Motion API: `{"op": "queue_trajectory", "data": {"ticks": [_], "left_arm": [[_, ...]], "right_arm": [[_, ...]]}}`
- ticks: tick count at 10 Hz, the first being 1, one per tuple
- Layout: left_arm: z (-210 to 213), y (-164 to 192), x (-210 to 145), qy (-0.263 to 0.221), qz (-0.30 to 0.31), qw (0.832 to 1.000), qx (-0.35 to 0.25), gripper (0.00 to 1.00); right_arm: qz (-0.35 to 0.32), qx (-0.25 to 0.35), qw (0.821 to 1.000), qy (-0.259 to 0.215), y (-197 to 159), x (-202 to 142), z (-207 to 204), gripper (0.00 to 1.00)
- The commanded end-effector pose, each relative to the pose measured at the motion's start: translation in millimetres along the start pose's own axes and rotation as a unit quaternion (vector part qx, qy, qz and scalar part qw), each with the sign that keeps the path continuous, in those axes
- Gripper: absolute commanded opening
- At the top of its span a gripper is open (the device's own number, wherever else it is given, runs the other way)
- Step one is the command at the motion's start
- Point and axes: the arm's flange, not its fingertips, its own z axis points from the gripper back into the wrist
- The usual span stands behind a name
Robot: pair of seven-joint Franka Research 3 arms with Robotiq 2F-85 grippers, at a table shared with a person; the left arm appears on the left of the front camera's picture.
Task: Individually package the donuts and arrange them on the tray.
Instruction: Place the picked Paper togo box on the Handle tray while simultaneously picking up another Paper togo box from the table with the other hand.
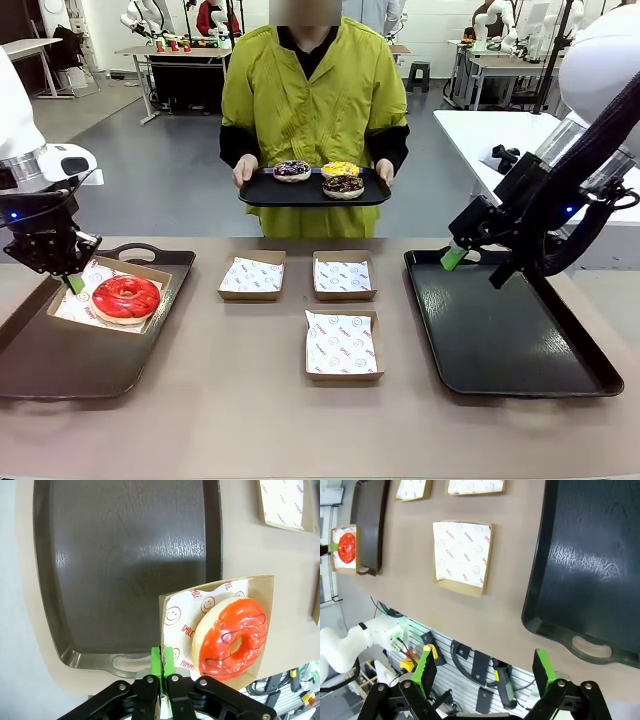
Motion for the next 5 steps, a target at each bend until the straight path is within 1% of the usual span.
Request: {"op": "queue_trajectory", "data": {"ticks": [1, 5], "left_arm": [[4.3, -1.7, 0.7, -0.002, -0.001, 1.0, -0.001, 0.01], [4.3, -1.7, 0.7, -0.002, -0.001, 1.0, -0.001, 0.01]], "right_arm": [[-0.004, -0.007, 1.0, -0.005, -4.2, 1.8, 4.3, 1.0], [-0.004, -0.007, 1.0, -0.005, -4.2, 1.8, 4.3, 1.0]]}}
